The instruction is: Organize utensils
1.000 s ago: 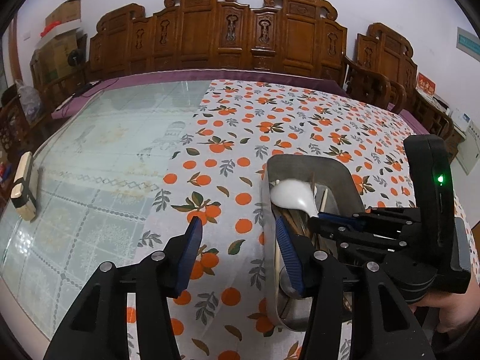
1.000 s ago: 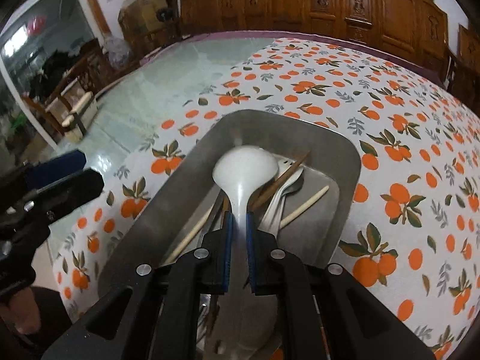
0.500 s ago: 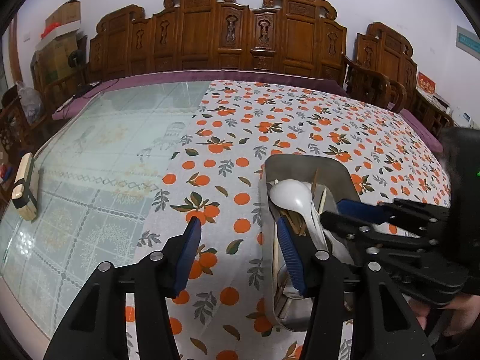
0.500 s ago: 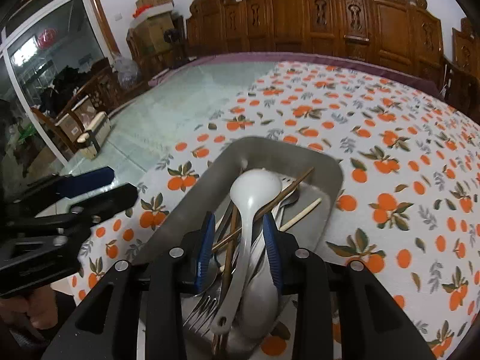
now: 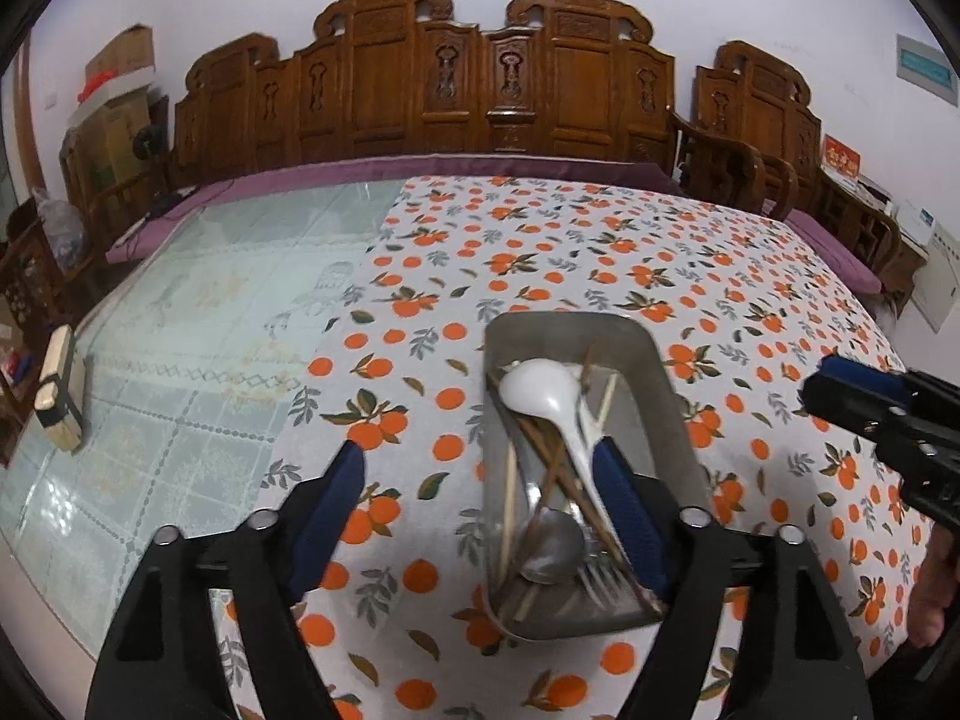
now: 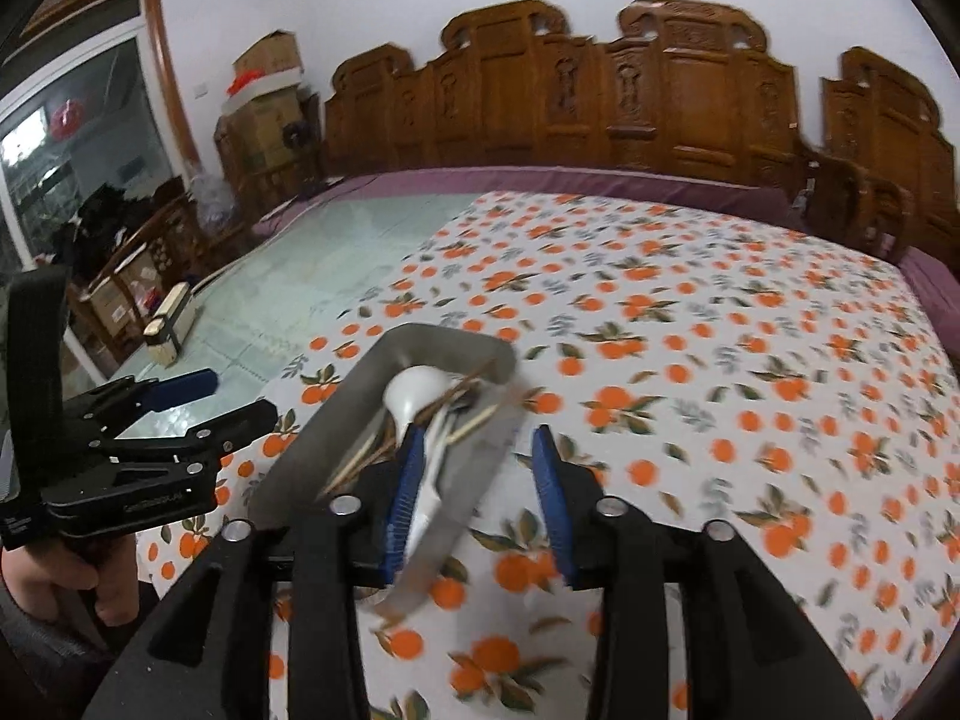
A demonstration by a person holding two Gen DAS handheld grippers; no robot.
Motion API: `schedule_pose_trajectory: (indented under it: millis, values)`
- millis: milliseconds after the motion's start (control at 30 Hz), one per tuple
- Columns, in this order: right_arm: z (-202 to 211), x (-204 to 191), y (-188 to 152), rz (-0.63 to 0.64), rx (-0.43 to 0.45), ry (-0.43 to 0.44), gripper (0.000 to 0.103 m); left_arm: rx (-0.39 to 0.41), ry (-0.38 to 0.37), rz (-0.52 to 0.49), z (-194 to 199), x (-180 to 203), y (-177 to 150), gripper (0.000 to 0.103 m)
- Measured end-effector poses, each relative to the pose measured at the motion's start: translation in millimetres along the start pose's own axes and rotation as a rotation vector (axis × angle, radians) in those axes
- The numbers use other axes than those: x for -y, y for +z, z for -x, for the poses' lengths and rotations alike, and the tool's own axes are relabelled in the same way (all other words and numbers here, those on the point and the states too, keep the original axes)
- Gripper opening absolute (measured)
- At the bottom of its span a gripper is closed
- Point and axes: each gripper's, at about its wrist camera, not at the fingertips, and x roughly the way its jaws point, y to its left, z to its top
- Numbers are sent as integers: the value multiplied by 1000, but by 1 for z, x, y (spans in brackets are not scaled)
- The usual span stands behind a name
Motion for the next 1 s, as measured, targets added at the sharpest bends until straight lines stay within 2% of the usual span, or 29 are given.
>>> schedule_pose_trajectory:
  millis: [33,100,167,300,400,767,1000]
  values:
    - [8,4,-2,-7,8,-13,50,9,2,-7,4,4,0,84]
    - [23,11,-6,-25,24,-59,63,31,2,-13,14,14,-1,93]
    - [39,20,-12,-46,46,-88,73,29,-10,-16,19,22,-5,95]
    - [68,33,-24,-82,80,-143,94,13,-25,-34,29,40,-13,95]
    - [87,41,-33,-98,95,-172,100,15,-28,-53,41,56,-19,95]
    - [165,53,-60,-129,172,-256,100,23,-66,-88,91,100,-31,95]
    - [204,44,-65,-115,211,-281,100,106,-92,-86,137,111,-25,95]
